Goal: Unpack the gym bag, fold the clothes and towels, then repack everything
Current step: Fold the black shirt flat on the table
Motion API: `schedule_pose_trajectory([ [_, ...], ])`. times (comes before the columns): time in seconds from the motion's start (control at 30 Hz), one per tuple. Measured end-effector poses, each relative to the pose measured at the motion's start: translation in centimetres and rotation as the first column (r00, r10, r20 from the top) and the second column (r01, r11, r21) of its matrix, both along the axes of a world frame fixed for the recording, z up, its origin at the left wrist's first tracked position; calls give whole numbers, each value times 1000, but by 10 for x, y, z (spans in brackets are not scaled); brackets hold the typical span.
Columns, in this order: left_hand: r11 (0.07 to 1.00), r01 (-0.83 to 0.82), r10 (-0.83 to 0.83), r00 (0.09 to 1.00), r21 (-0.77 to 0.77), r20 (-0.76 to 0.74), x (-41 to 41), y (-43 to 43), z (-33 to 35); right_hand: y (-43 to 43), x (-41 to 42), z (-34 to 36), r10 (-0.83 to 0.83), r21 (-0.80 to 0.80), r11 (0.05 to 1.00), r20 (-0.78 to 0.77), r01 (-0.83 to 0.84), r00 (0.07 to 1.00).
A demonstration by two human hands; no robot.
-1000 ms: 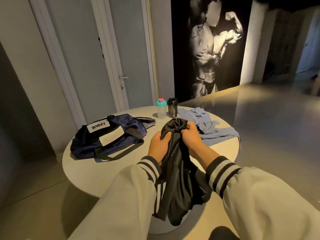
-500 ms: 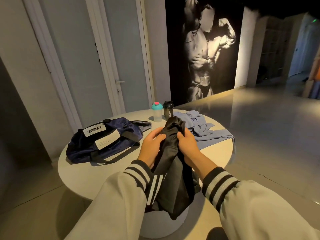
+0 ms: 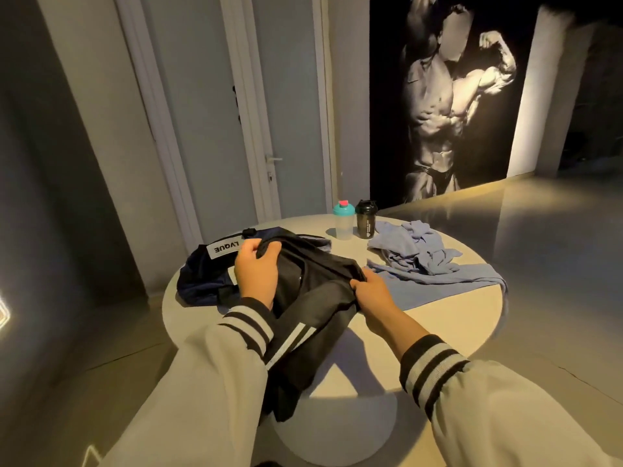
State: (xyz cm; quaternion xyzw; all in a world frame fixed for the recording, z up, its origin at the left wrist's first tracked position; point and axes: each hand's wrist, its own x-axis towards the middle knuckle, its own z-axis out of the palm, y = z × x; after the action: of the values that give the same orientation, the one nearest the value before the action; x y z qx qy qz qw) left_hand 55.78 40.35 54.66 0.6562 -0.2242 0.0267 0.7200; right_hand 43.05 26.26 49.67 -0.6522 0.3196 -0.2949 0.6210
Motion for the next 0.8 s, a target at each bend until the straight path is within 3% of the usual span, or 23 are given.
schedule_pose_trajectory([
  [0.17, 995, -40, 34, 998, 93, 58, 29, -8, -13, -25, 22, -8, -72, -148, 987, -52, 63, 996],
  [0.23, 980, 28, -29, 1000, 196, 3, 39, -20, -31, -39, 30, -17, -139, -252, 964, -212, 83, 967],
  [0.33, 905, 132, -86, 988, 405, -130, 50, -36, -64, -45, 32, -34, -133, -246, 969, -460, 18, 878],
  [0.43, 829, 196, -132, 979, 524, -157, 49, -43, -85, -37, 30, -54, 52, -184, 961, -608, -205, 792],
  [0.5, 835, 245, -183, 968, 492, -171, 49, -47, -90, -30, 30, -65, 210, -169, 877, -707, -449, 675],
  [0.57, 857, 274, -219, 960, 436, -175, 49, -51, -93, -29, 34, -73, 223, -257, 808, -699, -530, 680],
  [0.67, 882, 240, -214, 971, 407, -109, 52, -54, -97, -33, 38, -76, 136, -358, 839, -591, -410, 795],
  [0.73, 895, 177, -188, 982, 409, -12, 54, -57, -101, -51, 37, -74, -109, -471, 875, -410, -108, 905],
  [0.8, 889, 68, -150, 978, 453, 148, 53, -59, -105, -75, 35, -69, -312, -446, 872, -190, 202, 931],
])
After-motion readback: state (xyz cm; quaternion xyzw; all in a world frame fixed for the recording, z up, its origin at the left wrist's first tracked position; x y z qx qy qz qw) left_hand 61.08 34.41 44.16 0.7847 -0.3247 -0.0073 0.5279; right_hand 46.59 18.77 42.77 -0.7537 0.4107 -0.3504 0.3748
